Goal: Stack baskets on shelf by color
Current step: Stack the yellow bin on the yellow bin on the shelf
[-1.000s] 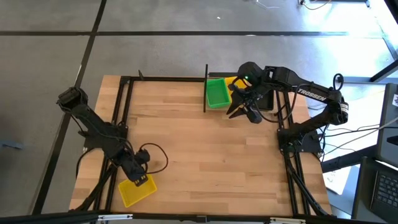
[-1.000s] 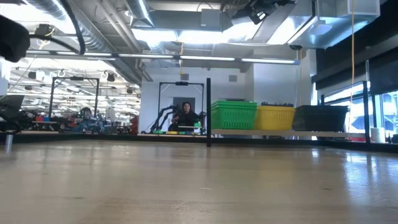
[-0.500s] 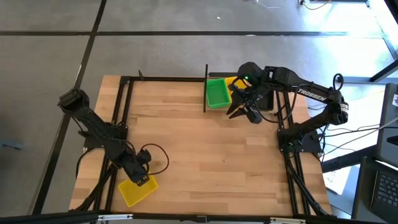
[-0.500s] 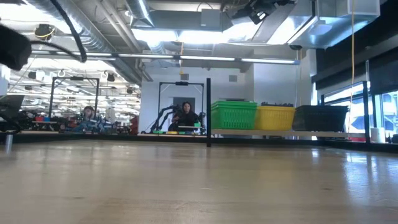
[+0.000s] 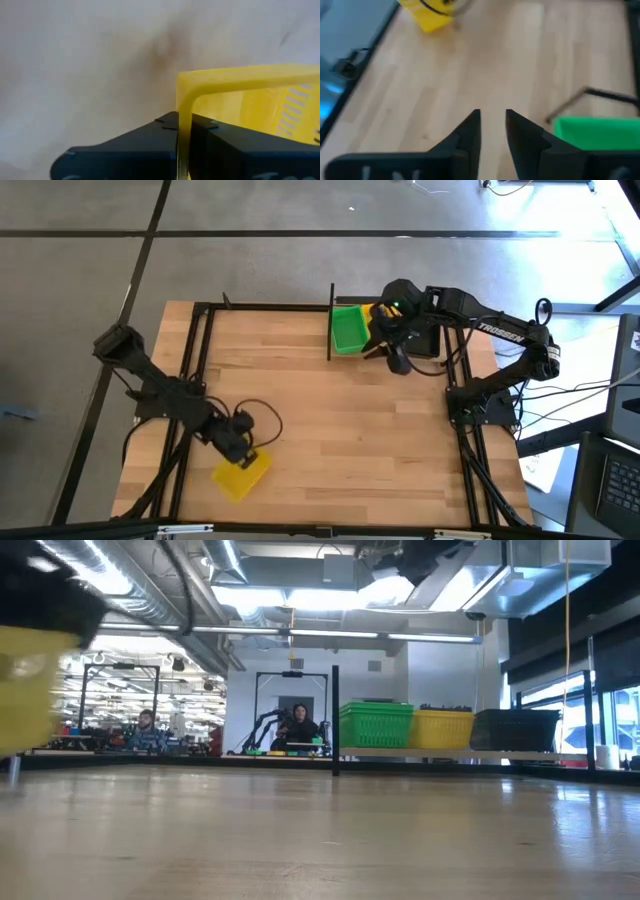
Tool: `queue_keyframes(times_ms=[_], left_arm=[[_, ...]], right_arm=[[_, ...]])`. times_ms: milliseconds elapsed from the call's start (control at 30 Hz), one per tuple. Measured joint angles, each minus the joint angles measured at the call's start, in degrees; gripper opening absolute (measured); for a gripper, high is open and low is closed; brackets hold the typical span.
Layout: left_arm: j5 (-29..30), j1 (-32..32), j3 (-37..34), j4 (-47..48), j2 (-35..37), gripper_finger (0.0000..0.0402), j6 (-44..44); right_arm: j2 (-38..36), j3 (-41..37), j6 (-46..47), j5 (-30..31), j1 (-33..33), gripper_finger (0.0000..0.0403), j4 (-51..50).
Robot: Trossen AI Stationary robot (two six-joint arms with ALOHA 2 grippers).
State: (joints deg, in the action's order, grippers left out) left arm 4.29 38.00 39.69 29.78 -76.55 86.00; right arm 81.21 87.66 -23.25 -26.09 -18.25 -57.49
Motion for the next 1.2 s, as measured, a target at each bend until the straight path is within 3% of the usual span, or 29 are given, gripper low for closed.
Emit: queue_keyframes(times_ms=[233,400,500,700,833,1000,1200], left_arm=[[17.53,-8.30,10.31,18.35,1.83,0.0000,-3.20],[29.33,-14.43,22.46,35.40,1.84,0.0000,-11.63],[38.14,-18.25,28.69,39.12,1.84,0.0000,-17.47],[58.51,-23.55,37.58,37.00,1.54,0.0000,-29.33],[66.90,-26.40,39.85,29.51,1.07,0.0000,-39.59],[71.85,-28.91,39.85,16.14,1.07,0.0000,-53.92],[73.33,-31.04,39.88,6.15,0.65,0.0000,-63.53]], right_arm=[[0.00,-0.04,1.91,10.71,3.28,0.0082,2.28],[0.00,-0.07,6.56,11.48,5.44,0.0082,6.93],[0.00,-0.07,8.64,11.53,6.09,0.0082,9.55],[0.02,-0.07,15.76,11.68,6.52,0.0081,15.45],[0.04,-0.07,13.93,12.99,7.34,0.0081,20.30],[0.35,-0.07,8.42,23.54,9.53,0.0081,26.38],[2.25,0.00,3.32,35.26,13.08,0.0081,34.72]])
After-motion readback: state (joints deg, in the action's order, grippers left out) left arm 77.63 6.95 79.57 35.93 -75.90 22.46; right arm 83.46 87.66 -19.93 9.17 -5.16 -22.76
